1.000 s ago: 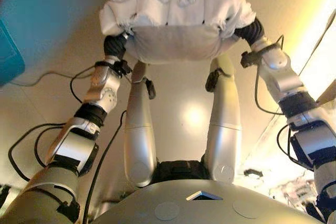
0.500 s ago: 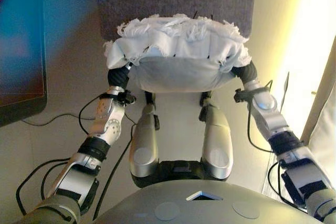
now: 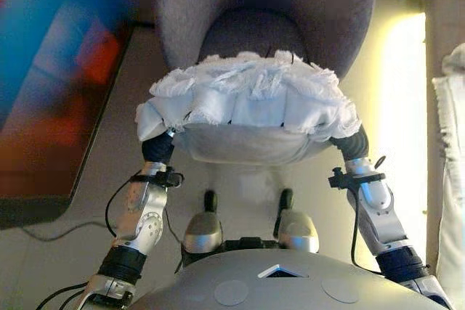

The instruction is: Pick up the cushion and take it to the sofa

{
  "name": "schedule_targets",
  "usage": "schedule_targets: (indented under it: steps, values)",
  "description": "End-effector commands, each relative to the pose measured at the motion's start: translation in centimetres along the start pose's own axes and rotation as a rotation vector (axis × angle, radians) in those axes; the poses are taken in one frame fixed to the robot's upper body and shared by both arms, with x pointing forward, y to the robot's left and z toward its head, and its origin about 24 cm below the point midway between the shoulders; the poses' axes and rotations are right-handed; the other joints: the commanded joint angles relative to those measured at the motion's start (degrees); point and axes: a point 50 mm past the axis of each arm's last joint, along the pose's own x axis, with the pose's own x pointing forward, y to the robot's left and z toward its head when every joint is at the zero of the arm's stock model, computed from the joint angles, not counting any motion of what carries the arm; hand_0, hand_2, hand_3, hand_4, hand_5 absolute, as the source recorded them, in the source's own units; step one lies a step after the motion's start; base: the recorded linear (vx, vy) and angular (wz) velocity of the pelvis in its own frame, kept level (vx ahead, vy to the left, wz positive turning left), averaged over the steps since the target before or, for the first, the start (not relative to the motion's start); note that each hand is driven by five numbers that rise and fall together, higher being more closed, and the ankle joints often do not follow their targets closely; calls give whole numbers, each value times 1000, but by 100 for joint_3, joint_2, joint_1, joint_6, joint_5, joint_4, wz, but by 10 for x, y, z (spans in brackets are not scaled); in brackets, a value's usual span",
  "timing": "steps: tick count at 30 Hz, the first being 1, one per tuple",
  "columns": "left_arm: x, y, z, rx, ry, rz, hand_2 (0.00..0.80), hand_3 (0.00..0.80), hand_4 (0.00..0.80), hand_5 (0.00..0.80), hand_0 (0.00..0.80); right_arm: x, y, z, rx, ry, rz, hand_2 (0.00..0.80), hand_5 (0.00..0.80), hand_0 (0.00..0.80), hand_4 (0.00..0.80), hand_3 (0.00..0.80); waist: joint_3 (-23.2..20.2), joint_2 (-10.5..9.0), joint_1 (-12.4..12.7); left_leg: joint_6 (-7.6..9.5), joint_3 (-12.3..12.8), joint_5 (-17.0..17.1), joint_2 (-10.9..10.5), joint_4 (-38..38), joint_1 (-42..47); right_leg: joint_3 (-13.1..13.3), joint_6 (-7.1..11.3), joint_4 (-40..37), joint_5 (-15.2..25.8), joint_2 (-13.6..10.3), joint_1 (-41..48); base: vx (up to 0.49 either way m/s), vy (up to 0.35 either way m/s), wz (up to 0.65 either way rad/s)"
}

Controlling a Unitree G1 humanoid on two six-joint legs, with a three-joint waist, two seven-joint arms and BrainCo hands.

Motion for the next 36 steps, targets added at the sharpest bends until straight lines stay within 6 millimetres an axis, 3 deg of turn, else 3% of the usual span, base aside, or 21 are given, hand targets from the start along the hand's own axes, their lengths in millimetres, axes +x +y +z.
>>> schedule_targets:
  steps: [1, 14, 20, 22, 24, 27, 29, 31, 36]
  values:
    - [7, -35, 20, 32, -116, -182, 800, 800, 800, 800, 800, 8, 18, 30, 28, -148, 94, 800, 800, 800, 800, 800, -456, -168, -12, 218, 197, -435, 4, 78, 100, -97, -61, 250, -568, 50, 312, 0, 0, 0]
    - [6, -33, 26, 57, -107, -212, 800, 800, 800, 800, 800, 7, 19, 33, 46, -159, 44, 800, 800, 800, 800, 800, -536, -167, -68, 231, 178, -521, 33, 0, 328, 12, -98, 117, -613, 159, 555, 9, -48, -3]
    - [5, -30, 31, 47, -127, -200, 800, 800, 800, 800, 800, 9, 20, 35, 47, -167, 56, 800, 800, 800, 800, 800, -496, -175, -54, 149, 151, -448, 203, 29, 362, 120, -203, 147, -693, 301, 577, 0, -111, 1]
    - [4, -30, 34, 44, -145, -194, 800, 800, 800, 800, 800, 12, 20, 37, 45, -178, 69, 800, 800, 800, 800, 800, -380, -260, -43, 53, 187, -418, 386, 527, 259, 201, -294, 278, -695, 317, 502, -39, -107, -2]
    - [4, -27, 37, 37, -172, -177, 800, 800, 800, 800, 800, 15, 19, 39, 37, -196, 88, 800, 800, 800, 800, 800, -153, -389, -4, -41, 189, -107, 682, 1653, -305, 273, -435, 449, -679, 334, 400, -85, -158, -2]
    - [5, -23, 35, 25, -178, -164, 800, 800, 800, 800, 800, 16, 17, 37, 36, -200, 92, 800, 800, 800, 800, 800, 126, -500, 43, 38, 306, 125, 892, 2661, -838, 294, -624, 644, -719, 404, 421, 0, -186, -13]
    - [6, -23, 34, 24, -179, -164, 800, 800, 800, 800, 800, 17, 17, 37, 36, -200, 95, 800, 800, 800, 800, 800, 203, -494, 88, 84, 292, 92, 736, 2707, -983, 309, -633, 684, -779, 442, 477, 111, -75, 2]
    - [5, -24, 36, 22, -194, -154, 800, 800, 800, 800, 800, 16, 19, 39, 35, -207, 113, 800, 800, 800, 800, 800, 287, -338, 220, 125, 212, 135, 275, 2124, -1152, 444, -580, 689, -938, 611, 607, 225, -17, -16]
    - [7, -28, 33, 5, -194, -138, 800, 800, 800, 800, 800, 18, 25, 37, 31, -196, 110, 800, 800, 800, 800, 800, 265, -47, 444, 66, 324, 744, 49, 722, -1365, 664, -555, 646, -1332, 873, 1119, 347, 48, -32]
